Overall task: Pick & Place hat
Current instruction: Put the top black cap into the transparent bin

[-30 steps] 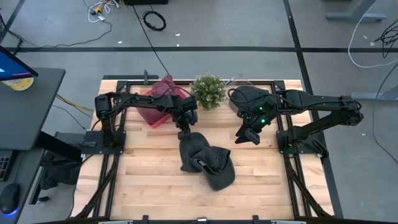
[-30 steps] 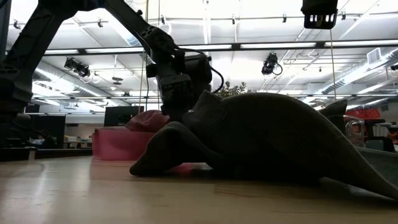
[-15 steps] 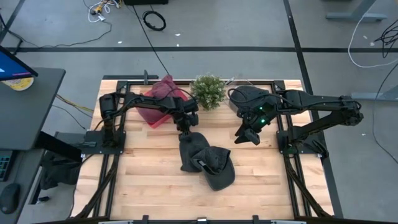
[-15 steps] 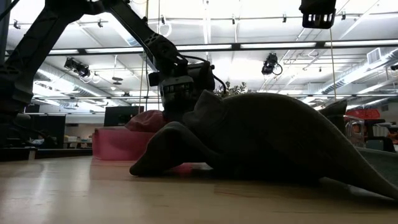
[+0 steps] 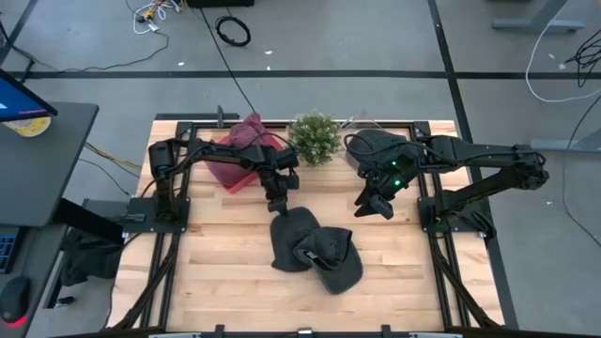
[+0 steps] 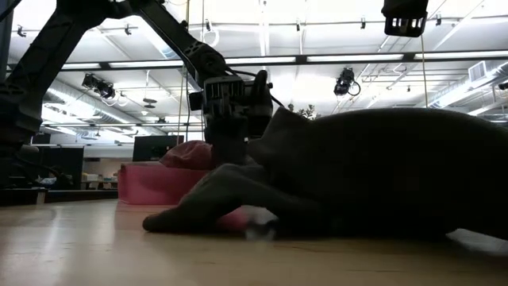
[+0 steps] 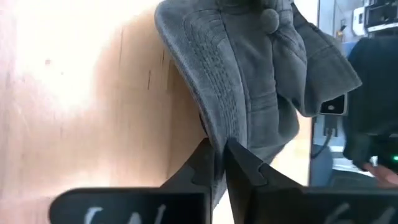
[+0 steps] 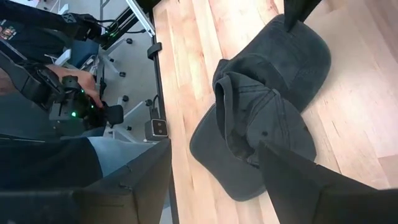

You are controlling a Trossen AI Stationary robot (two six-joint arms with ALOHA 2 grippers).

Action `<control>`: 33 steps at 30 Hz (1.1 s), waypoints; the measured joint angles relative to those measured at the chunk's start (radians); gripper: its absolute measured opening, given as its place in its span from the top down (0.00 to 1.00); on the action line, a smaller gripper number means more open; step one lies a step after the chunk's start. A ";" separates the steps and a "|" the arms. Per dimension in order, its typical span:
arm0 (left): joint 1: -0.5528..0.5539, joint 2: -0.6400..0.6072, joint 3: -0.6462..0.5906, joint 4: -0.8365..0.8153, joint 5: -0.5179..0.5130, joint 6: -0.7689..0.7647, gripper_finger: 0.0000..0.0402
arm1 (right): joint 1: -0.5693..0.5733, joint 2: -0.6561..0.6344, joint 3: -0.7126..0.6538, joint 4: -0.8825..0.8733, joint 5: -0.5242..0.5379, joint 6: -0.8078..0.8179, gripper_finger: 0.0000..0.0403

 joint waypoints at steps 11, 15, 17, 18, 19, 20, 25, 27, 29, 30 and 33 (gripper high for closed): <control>0.036 -0.185 0.067 -0.220 -0.049 0.011 0.97 | 0.000 0.000 0.000 -0.008 0.000 -0.039 0.40; 0.041 -0.271 0.125 -0.313 -0.072 -0.002 0.97 | 0.000 0.000 0.000 -0.013 0.000 -0.074 0.40; 0.038 -0.304 0.171 -0.370 -0.089 -0.012 0.97 | 0.000 0.000 0.000 -0.013 0.000 -0.095 0.40; 0.038 -0.319 0.194 -0.395 -0.095 -0.025 0.97 | -0.001 0.000 0.000 -0.013 0.000 -0.106 0.40; 0.034 -0.331 0.222 -0.425 -0.098 -0.032 0.97 | 0.000 0.000 0.000 -0.014 0.000 -0.116 0.40; 0.029 -0.344 0.249 -0.443 -0.099 -0.043 0.97 | -0.001 0.000 0.000 -0.014 0.000 -0.130 0.40; 0.013 -0.378 0.431 -0.560 -0.124 -0.095 0.97 | -0.004 0.000 0.000 -0.028 0.017 -0.202 0.40; 0.008 -0.382 0.518 -0.612 -0.147 -0.137 0.97 | -0.004 0.000 0.000 -0.052 0.049 -0.233 0.40; 0.000 -0.382 0.608 -0.639 -0.164 -0.171 0.97 | -0.005 0.000 0.000 -0.085 0.081 -0.263 0.40; -0.006 -0.382 0.651 -0.647 -0.177 -0.186 0.97 | -0.004 0.000 0.000 -0.100 0.099 -0.278 0.40; -0.022 -0.383 0.771 -0.654 -0.225 -0.201 0.97 | -0.004 0.000 0.000 -0.128 0.150 -0.309 0.40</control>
